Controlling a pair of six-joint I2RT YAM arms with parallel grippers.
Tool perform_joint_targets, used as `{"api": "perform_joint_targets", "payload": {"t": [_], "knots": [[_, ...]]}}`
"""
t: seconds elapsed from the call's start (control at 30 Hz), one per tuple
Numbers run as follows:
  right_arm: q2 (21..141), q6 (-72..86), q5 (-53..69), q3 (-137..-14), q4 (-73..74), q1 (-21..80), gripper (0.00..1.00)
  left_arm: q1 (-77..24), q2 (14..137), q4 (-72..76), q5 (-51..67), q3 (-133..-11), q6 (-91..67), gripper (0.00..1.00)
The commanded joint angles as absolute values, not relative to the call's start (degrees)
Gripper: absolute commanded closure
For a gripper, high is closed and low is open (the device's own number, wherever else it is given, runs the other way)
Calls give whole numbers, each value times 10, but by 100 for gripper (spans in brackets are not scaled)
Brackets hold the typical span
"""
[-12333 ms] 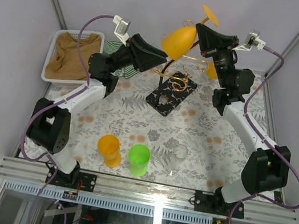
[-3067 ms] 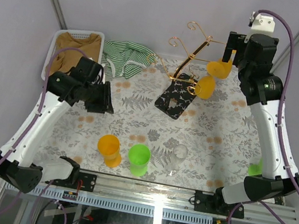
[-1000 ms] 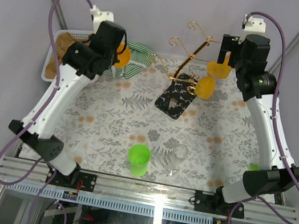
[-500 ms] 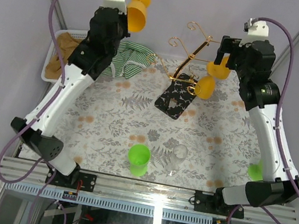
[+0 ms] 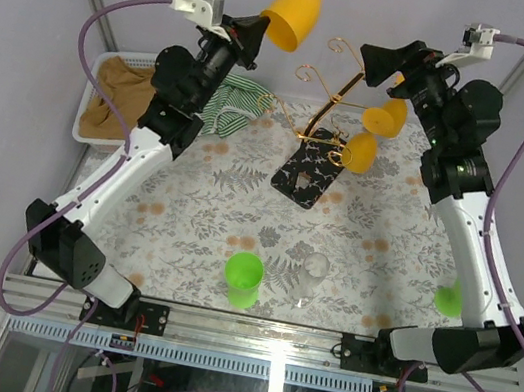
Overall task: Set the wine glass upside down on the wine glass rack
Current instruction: Turn the wine glass upside down at the wine rack.
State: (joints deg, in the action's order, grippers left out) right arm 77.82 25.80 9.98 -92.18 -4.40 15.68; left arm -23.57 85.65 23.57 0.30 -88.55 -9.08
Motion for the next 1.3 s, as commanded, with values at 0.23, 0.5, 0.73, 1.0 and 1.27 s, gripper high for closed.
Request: {"api": "perform_joint_targets", "payload": {"t": [0.23, 0.5, 0.73, 1.0, 1.27], "knots": [[861, 513, 233, -913, -378, 144, 1, -233, 845, 432, 70, -810, -179, 100], [924, 615, 235, -903, -532, 144, 0, -233, 839, 448, 79, -789, -177, 100], [950, 637, 250, -925, -530, 143, 2, -233, 841, 451, 90, -791, -184, 100], [992, 659, 262, -959, -543, 144, 16, -233, 854, 471, 119, -782, -212, 100], [1031, 705, 277, -996, -569, 144, 23, -234, 875, 477, 138, -781, -226, 100]]}}
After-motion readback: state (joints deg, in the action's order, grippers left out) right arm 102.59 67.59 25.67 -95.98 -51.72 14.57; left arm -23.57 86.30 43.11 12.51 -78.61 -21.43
